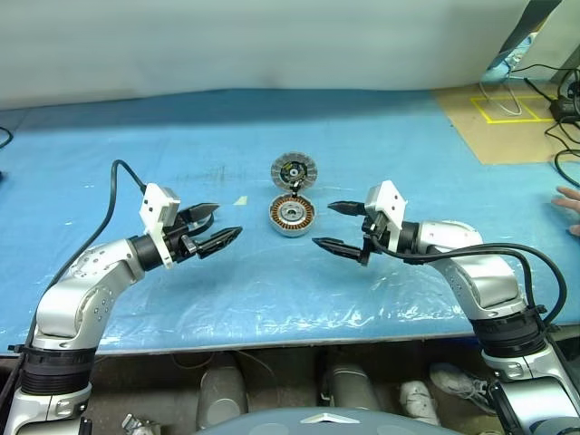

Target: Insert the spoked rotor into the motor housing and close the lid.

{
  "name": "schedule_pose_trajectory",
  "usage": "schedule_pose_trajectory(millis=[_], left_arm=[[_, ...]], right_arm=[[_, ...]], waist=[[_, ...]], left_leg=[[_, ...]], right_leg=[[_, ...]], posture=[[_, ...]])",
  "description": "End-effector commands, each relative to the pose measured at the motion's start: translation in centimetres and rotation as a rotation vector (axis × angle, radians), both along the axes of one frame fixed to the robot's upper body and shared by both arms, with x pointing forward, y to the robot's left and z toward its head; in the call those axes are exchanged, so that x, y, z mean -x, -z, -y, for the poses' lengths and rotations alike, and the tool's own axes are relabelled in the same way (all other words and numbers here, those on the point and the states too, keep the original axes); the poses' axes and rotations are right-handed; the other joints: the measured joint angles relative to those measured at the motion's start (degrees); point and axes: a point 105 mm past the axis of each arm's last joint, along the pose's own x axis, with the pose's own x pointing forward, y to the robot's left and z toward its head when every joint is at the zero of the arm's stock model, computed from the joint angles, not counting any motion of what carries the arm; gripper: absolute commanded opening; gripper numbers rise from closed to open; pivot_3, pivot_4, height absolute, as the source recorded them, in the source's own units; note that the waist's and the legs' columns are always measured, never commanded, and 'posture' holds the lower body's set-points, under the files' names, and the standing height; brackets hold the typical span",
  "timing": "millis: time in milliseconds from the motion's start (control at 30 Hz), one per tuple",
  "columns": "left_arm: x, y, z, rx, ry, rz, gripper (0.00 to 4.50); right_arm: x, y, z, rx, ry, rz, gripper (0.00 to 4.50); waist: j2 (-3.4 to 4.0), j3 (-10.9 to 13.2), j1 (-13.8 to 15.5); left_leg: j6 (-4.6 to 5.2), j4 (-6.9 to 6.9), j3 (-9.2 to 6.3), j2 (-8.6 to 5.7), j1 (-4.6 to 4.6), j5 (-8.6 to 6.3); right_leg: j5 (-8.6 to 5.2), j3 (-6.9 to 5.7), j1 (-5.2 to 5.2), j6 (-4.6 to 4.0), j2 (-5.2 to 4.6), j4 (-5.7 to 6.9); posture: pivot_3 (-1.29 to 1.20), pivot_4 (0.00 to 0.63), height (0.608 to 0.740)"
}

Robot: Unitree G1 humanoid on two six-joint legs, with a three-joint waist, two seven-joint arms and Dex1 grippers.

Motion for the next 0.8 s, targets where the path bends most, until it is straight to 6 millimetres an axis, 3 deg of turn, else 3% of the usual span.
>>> schedule_pose_trajectory(millis=[33, 400, 633, 800], left_arm=[[0.5, -0.7, 0.3, -0.021, 0.045, 0.028, 4.47], [0.9, -0.2, 1.1, -0.028, 0.100, 0.036, 4.47], [0.9, 0.8, 1.9, -0.012, 0.105, 0.033, 4.47], [0.8, 0.8, 2.1, 0.006, 0.085, 0.043, 4.47]], right_arm=[[0.1, -1.4, 0.6, -0.010, 0.008, 0.051, 4.45], [-0.8, -3.1, 0.6, 0.100, -0.035, 0.120, 4.45], [-1.9, -4.3, -2.7, 0.278, -0.263, 0.177, 4.45], [-3.7, -2.2, -5.1, 0.418, -0.357, 0.161, 4.45]], waist=[[0.00, 0.00, 0.01], [0.00, 0.00, -0.13], [0.00, 0.00, -0.63], [0.00, 0.00, -0.48]], left_leg=[[0.00, 0.00, 0.00, 0.00, 0.00, 0.00], [0.00, 0.01, 0.00, 0.00, 0.04, 0.00], [0.01, 0.08, 0.04, 0.02, 0.09, 0.00], [0.01, 0.13, 0.03, 0.06, 0.03, 0.00]], right_leg=[[0.00, 0.00, 0.00, 0.00, 0.00, 0.00], [0.00, 0.02, 0.02, 0.00, 0.00, 0.04], [0.01, 0.02, 0.02, -0.02, 0.04, 0.11], [0.01, 0.01, 0.02, -0.03, 0.04, 0.12]], posture=[[0.00, 0.150, 0.740], [0.00, 0.150, 0.740], [0.00, 0.150, 0.740], [0.00, 0.150, 0.740]])
